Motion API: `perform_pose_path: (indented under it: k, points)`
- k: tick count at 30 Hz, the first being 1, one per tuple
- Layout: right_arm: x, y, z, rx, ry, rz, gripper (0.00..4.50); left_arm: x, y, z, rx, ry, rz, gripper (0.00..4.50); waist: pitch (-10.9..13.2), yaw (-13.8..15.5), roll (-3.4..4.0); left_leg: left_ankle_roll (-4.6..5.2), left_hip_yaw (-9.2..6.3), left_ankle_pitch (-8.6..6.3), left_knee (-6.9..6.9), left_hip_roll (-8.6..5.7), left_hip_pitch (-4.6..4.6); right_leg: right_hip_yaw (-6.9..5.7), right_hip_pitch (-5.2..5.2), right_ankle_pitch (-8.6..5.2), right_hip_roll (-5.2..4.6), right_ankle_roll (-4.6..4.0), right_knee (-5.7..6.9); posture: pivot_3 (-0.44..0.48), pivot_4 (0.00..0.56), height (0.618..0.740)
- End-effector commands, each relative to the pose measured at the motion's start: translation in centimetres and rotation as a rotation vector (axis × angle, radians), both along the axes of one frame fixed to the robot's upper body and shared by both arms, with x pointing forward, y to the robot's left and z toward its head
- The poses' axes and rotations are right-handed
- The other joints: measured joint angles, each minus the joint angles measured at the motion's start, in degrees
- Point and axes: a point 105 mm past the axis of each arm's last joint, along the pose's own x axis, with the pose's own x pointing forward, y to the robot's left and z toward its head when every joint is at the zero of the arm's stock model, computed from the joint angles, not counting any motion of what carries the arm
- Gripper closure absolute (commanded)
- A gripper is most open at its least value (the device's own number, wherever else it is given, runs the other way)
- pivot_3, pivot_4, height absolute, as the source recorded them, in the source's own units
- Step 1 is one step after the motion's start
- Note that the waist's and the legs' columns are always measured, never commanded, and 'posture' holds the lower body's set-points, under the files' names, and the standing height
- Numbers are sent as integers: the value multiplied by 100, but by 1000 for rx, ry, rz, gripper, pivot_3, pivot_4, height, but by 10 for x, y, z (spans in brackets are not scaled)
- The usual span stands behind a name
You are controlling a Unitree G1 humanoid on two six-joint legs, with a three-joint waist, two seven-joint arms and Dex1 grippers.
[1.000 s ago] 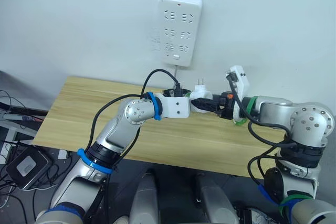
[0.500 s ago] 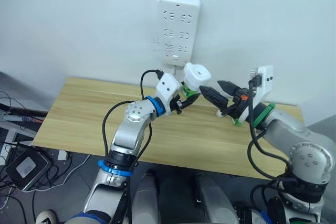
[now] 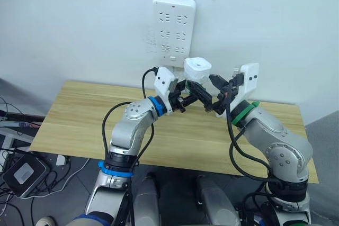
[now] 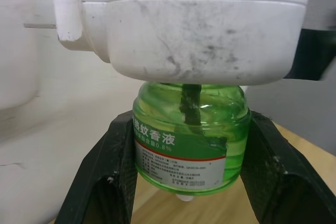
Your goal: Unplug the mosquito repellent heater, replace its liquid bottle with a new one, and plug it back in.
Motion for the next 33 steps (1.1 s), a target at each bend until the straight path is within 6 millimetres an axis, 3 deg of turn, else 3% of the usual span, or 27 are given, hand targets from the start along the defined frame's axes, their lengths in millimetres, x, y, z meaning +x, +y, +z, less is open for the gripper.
perform_pose_path:
  k: [1,9,12,15,19,20,22,25,30,33]
  points:
    - [0,3,17,31,-70,12,0,-13,-6,14,-25,-51,-53,2236,0,1,0,0,0,0,0,0,0,0,0,2,0,-4,0,-64,246,740]
    - [3,5,19,33,-81,20,0,-15,-4,10,-25,-35,-49,2236,-2,13,0,0,0,0,0,0,1,0,0,3,0,-5,0,-52,246,740]
    - [2,6,19,19,-90,35,561,-15,-2,7,-19,-27,-48,2236,-2,17,1,0,0,0,0,0,1,0,0,3,0,-5,0,-51,245,740]
    - [2,5,20,11,-95,40,1432,-15,-1,5,-7,-25,-48,2236,-3,20,1,0,-1,0,0,0,1,-1,0,3,0,-5,0,-52,246,740]
    - [2,4,19,11,-94,35,1433,-14,1,3,17,-40,-31,2236,-3,22,1,0,-1,0,0,0,1,0,0,3,0,-5,0,-45,245,740]
    - [3,3,18,12,-94,28,1433,-15,3,4,16,-37,-38,1533,-3,21,1,0,-1,0,0,0,1,0,0,3,0,-5,0,-44,245,740]
    - [4,1,17,10,-96,12,1522,-17,7,6,10,-36,-48,1004,-3,21,1,0,0,0,0,1,1,0,0,3,0,-5,0,-43,247,740]
    - [8,-5,16,-3,-110,-38,1522,-16,31,17,-12,-88,17,19,-3,19,1,0,-1,0,-1,1,1,0,0,3,0,-5,0,-43,247,740]
    - [14,-18,14,19,-124,-126,1522,7,81,38,33,-237,244,0,-4,31,1,0,0,0,-1,4,3,0,-1,3,1,-5,0,-38,249,740]
    - [16,-22,18,56,-132,-148,1522,25,95,59,30,-295,295,0,-5,70,-1,0,0,3,0,2,2,-2,0,2,1,-3,-1,-22,244,740]
